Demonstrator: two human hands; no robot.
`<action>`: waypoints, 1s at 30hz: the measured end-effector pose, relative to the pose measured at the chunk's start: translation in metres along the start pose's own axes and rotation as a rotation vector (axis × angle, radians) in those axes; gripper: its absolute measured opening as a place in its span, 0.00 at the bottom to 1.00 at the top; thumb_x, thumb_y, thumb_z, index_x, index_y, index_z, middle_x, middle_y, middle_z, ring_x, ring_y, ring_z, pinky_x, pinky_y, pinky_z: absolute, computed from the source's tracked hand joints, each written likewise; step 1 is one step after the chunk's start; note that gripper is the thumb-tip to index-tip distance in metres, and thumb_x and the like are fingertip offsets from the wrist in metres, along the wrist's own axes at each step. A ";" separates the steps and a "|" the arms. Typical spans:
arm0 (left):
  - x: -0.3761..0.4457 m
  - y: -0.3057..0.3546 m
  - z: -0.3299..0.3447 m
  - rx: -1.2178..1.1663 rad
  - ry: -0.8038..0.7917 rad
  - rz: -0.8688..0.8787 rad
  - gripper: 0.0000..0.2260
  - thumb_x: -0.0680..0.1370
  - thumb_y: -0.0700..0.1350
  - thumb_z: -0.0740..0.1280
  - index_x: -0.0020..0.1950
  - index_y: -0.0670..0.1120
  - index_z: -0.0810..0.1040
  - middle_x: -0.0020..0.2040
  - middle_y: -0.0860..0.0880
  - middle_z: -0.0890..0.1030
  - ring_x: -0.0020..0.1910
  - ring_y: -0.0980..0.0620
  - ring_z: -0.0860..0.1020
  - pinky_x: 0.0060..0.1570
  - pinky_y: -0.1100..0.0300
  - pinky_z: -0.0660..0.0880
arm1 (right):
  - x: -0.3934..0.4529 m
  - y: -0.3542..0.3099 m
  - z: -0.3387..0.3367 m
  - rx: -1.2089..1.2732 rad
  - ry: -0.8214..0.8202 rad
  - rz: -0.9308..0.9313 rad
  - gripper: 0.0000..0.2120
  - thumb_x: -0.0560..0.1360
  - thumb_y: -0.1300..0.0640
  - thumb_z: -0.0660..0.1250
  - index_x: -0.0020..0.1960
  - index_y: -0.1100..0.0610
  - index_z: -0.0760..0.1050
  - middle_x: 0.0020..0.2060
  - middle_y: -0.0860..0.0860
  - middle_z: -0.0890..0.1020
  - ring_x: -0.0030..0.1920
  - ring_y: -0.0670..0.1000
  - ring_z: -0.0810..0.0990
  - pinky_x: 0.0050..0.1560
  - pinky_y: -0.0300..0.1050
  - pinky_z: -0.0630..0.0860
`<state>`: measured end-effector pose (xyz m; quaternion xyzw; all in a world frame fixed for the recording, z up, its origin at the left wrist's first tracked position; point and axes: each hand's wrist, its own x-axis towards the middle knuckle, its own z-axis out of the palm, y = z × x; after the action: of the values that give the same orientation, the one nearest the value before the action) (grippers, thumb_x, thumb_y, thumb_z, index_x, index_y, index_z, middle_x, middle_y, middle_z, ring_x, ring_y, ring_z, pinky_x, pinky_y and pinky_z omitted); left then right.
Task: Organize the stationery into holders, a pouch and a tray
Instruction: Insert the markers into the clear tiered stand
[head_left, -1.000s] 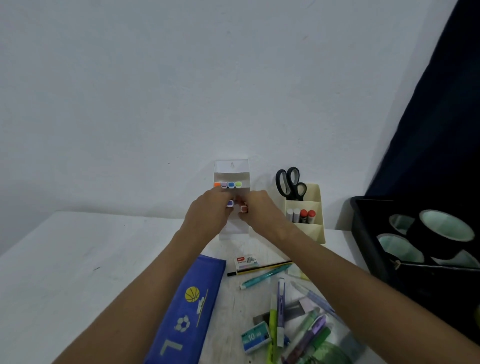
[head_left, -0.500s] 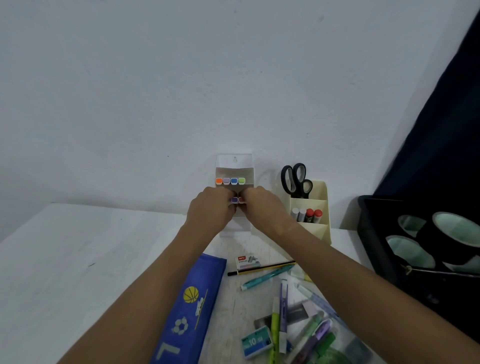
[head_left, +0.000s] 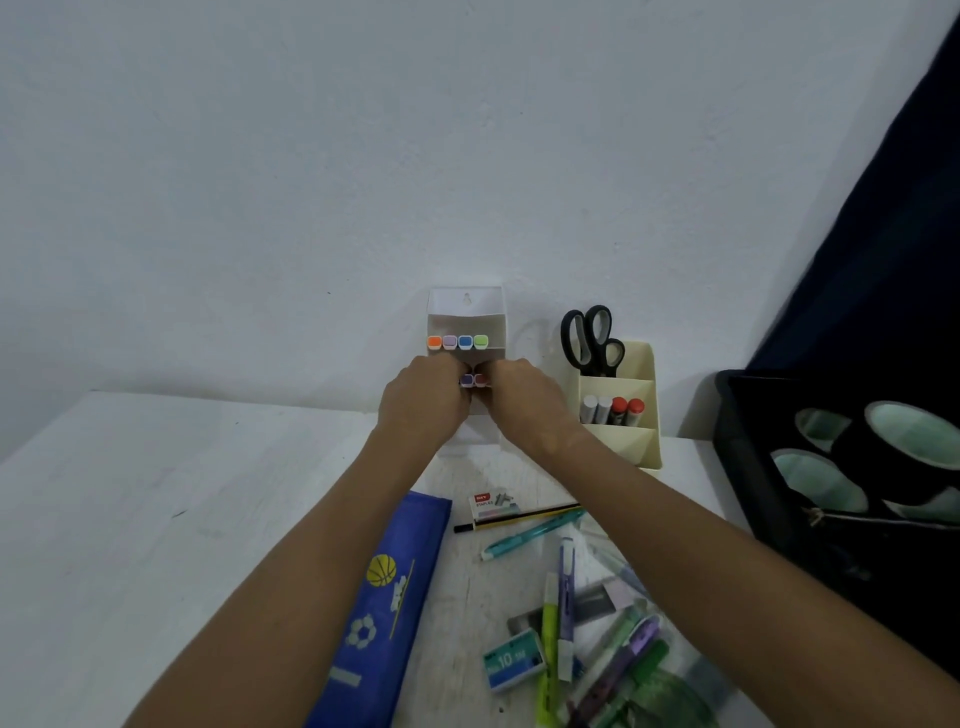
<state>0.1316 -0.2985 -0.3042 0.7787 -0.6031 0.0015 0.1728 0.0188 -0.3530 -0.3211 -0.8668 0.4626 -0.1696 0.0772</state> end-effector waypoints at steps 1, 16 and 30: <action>-0.002 0.001 -0.001 -0.011 -0.006 0.002 0.08 0.79 0.46 0.60 0.55 0.46 0.76 0.43 0.45 0.81 0.32 0.48 0.78 0.39 0.56 0.79 | -0.002 0.000 -0.002 0.021 -0.014 -0.004 0.09 0.80 0.54 0.60 0.55 0.56 0.76 0.46 0.56 0.82 0.43 0.55 0.81 0.40 0.45 0.75; -0.117 0.012 0.014 -0.226 -0.326 0.101 0.11 0.76 0.48 0.67 0.56 0.45 0.81 0.40 0.49 0.80 0.36 0.52 0.77 0.37 0.62 0.73 | -0.126 0.033 -0.039 0.082 -0.515 0.076 0.13 0.75 0.53 0.68 0.54 0.59 0.82 0.47 0.54 0.84 0.38 0.48 0.79 0.38 0.39 0.76; -0.125 0.051 0.052 -0.271 -0.790 -0.041 0.18 0.73 0.56 0.71 0.45 0.41 0.85 0.34 0.49 0.81 0.32 0.52 0.75 0.30 0.63 0.71 | -0.139 0.048 -0.009 0.370 -0.542 0.522 0.12 0.73 0.57 0.70 0.52 0.65 0.77 0.31 0.56 0.81 0.25 0.52 0.78 0.29 0.42 0.79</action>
<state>0.0391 -0.2061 -0.3663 0.7013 -0.6023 -0.3803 0.0289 -0.0937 -0.2648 -0.3574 -0.7053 0.5912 0.0097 0.3911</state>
